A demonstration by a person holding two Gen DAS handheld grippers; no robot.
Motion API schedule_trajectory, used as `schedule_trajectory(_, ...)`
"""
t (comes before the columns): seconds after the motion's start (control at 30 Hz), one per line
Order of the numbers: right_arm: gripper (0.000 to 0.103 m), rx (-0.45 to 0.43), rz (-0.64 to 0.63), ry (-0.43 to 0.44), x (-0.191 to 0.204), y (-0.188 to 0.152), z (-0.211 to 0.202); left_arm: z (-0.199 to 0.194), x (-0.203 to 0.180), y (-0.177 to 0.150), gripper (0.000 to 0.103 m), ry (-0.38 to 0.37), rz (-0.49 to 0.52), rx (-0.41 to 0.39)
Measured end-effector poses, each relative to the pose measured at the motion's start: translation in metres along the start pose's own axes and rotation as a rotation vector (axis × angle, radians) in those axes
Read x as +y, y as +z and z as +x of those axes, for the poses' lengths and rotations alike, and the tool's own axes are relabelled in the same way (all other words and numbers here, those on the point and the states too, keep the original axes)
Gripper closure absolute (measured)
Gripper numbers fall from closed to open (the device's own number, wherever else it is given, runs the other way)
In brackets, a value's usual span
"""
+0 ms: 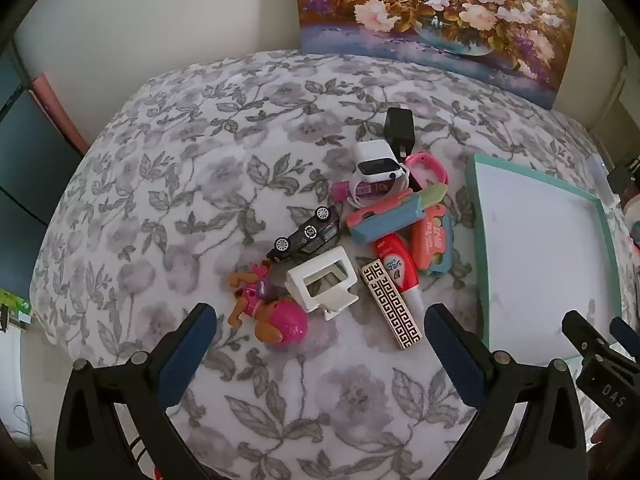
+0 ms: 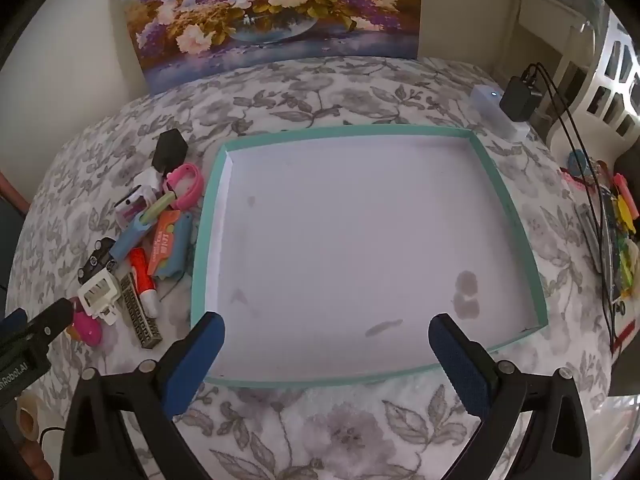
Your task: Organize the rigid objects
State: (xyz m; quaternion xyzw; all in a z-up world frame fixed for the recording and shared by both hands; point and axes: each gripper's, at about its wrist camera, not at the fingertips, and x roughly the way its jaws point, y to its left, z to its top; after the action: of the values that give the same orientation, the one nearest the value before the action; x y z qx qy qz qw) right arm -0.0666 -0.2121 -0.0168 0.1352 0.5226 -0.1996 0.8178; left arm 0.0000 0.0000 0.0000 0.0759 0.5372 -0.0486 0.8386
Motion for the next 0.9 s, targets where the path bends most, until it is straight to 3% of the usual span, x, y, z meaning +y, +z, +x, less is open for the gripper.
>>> schedule_trajectory(0.9, 0.0, -0.018, 0.018, 0.001, -0.007, 0.002, -0.004, 0.004, 0.003, 0.0, 0.0, 0.048, -0.007, 0.018)
